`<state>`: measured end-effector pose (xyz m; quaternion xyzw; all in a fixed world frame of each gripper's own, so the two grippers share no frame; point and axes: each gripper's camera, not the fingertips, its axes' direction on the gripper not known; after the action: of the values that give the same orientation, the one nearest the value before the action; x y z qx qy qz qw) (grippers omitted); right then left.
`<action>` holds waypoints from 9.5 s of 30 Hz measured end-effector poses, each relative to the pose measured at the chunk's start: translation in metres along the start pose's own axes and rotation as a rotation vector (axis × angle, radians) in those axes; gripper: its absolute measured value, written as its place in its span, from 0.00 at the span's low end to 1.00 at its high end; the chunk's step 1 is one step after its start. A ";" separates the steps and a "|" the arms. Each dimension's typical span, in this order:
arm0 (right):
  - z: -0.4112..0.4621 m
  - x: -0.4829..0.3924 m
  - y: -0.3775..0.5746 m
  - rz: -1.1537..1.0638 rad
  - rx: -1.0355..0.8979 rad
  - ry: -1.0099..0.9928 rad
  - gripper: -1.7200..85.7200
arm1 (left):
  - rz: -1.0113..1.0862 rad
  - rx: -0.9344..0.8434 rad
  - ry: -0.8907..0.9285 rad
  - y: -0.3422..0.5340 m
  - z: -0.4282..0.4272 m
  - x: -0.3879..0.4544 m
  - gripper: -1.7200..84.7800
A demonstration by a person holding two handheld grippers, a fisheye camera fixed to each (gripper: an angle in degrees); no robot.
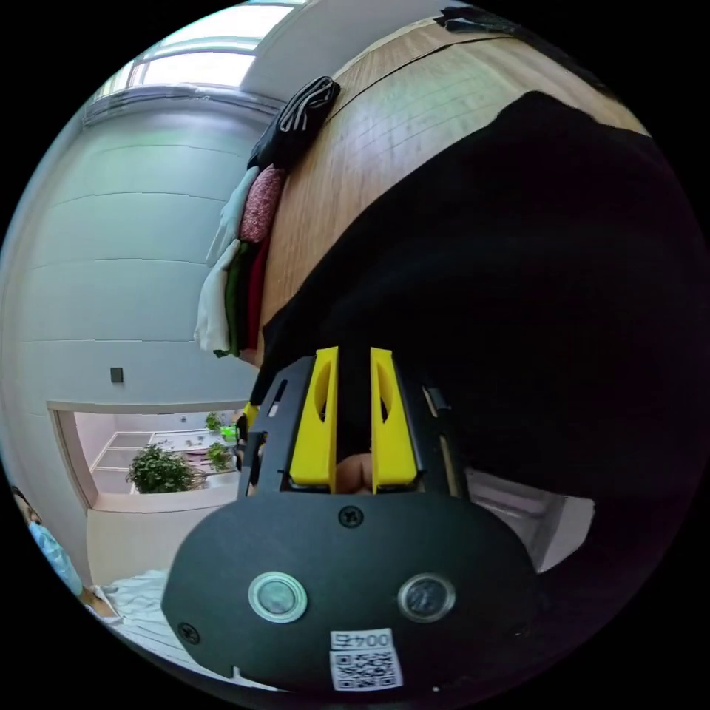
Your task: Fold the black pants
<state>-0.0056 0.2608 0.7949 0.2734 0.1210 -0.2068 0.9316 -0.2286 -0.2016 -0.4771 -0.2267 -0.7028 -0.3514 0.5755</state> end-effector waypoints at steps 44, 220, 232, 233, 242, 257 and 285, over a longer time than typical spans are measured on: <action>0.006 -0.180 0.049 -0.297 -0.116 0.851 0.08 | 0.865 -0.367 -0.854 0.161 0.270 0.430 0.05; -0.480 0.328 0.239 0.029 0.274 0.576 0.01 | 0.119 0.045 -0.366 -0.021 0.214 0.260 0.09; -0.471 0.336 0.242 0.023 0.268 0.603 0.01 | -0.258 0.297 0.084 -0.078 0.139 0.148 0.18; -0.470 0.337 0.243 0.023 0.268 0.606 0.01 | -0.259 0.306 0.095 -0.084 0.138 0.146 0.18; -0.462 0.343 0.249 0.020 0.264 0.623 0.01 | -0.173 0.268 0.064 -0.133 0.149 0.149 0.19; -0.454 0.365 0.266 0.027 0.267 0.603 0.01 | -0.053 0.245 0.075 -0.105 0.121 0.092 0.08; -0.472 0.463 0.318 0.105 0.321 0.273 0.01 | 1.059 -0.633 0.125 0.107 0.342 0.379 0.06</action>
<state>0.4951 0.6202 0.3962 0.4496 0.1972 -0.1355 0.8606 -0.4627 0.0940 -0.1157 -0.6836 -0.3214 -0.2221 0.6165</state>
